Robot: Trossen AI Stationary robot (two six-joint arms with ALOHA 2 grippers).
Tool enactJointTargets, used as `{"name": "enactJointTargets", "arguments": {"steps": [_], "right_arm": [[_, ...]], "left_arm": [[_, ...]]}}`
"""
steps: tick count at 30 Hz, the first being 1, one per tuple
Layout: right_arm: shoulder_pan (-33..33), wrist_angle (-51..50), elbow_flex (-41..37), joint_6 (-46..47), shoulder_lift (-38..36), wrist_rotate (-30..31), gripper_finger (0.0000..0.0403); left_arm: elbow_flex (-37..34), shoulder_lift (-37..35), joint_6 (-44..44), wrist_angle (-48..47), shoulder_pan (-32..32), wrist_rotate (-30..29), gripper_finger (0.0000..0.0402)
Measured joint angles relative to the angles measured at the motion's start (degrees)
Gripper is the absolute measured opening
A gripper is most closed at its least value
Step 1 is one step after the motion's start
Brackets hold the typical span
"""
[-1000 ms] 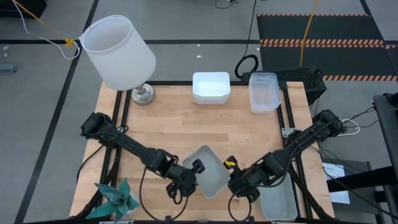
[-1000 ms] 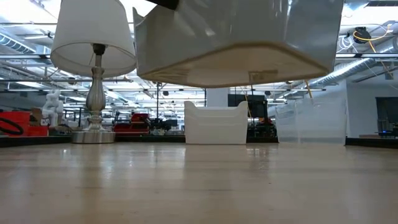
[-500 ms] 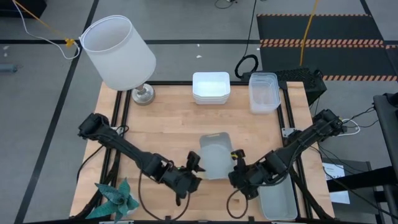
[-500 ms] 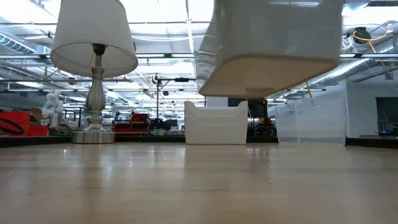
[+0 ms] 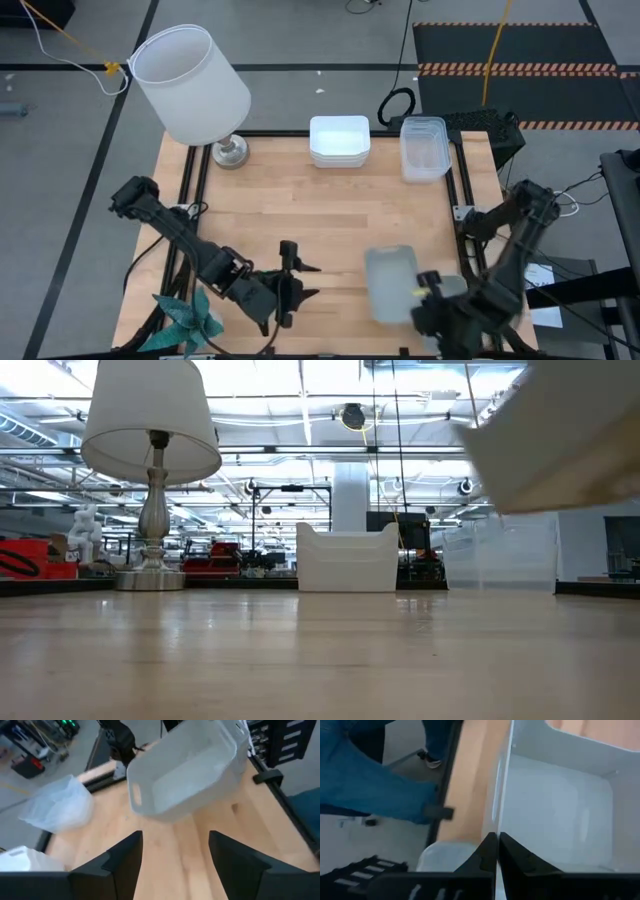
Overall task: Stack baskets by color
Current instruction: Stack the left gray bin on the gray bins
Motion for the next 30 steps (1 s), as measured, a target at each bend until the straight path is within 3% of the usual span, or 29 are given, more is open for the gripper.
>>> {"name": "enactJointTargets", "arguments": {"steps": [7,12,18,25,30], "right_arm": [[10.43,-3.01,1.48,10.24,0.00,2.36,0.0000],[15.29,-4.69,2.67,16.21,0.00,5.97,0.0000],[21.08,-4.42,2.79,24.87,0.00,5.94,0.0000],[24.94,-4.38,2.79,32.67,-0.02,4.69,0.0000],[25.23,-4.64,2.79,31.03,-0.02,3.93,0.0000]], "left_arm": [[-0.07,0.43,-5.77,1.30,-0.79,0.21,0.0206],[-0.09,0.53,-10.22,3.42,-0.73,0.19,0.0190],[-0.09,0.53,-12.72,3.93,-1.09,0.30,0.0177],[-0.09,0.53,-12.43,4.91,-0.89,0.30,0.0174],[-0.09,0.53,-10.72,4.78,-0.89,0.32,0.0174]]}}
